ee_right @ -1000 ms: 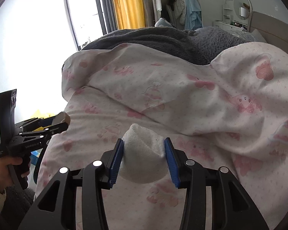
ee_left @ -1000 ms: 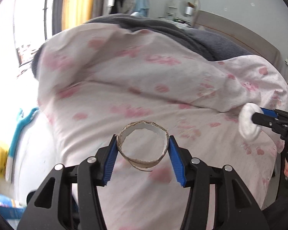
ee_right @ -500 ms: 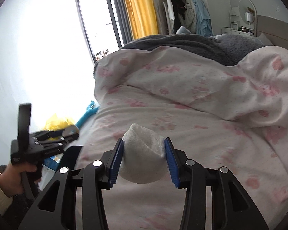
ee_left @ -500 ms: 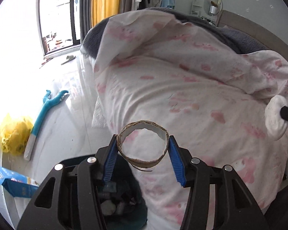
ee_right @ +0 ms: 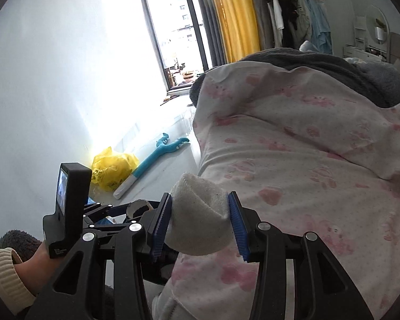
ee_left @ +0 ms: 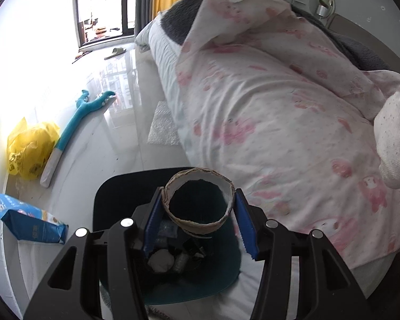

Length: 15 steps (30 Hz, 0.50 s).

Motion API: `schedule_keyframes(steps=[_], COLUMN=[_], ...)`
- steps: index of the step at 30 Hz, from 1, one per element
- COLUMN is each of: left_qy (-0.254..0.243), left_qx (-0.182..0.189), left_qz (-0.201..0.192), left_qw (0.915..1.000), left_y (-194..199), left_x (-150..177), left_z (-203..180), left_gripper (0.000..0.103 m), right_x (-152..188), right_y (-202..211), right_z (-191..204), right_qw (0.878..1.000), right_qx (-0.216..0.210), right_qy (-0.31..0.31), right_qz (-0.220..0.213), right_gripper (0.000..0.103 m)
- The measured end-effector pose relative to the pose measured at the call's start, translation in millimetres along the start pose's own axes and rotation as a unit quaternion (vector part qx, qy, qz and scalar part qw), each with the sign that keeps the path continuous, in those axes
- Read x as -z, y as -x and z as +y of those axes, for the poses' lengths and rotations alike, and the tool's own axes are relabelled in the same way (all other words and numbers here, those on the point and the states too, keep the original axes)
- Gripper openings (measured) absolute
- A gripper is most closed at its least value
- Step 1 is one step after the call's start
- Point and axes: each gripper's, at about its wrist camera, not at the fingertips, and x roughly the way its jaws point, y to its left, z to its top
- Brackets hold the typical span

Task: Collect trash
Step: 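Carry the tissue ball and cardboard ring over the teal bin with both tools, then open the left tool to drop the ring while the right tool releases the tissue ball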

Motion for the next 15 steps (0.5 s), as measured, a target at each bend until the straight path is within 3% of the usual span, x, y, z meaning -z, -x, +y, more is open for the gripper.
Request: schedule_keyframes(steps=[9, 13, 15], left_qy=[0.056, 0.068, 0.064], left_qx=[-0.023, -0.013, -0.014], left_qz=[0.069, 0.082, 0.089], left_qw=[0.9958, 0.9942, 0.9939], left_y=[-18, -16, -15], left_x=[25, 33, 37], left_z=[53, 69, 74], left_gripper=[0.057, 0.073, 0.075], right_x=[1, 3, 4], right_y=[-42, -63, -76], right_z=[40, 58, 66], right_qw=[0.999, 0.997, 0.996], right_qx=[-0.024, -0.031, -0.033], right_qy=[0.024, 0.04, 0.047], right_qz=[0.031, 0.049, 0.063], right_gripper=[0.044, 0.044, 0.044])
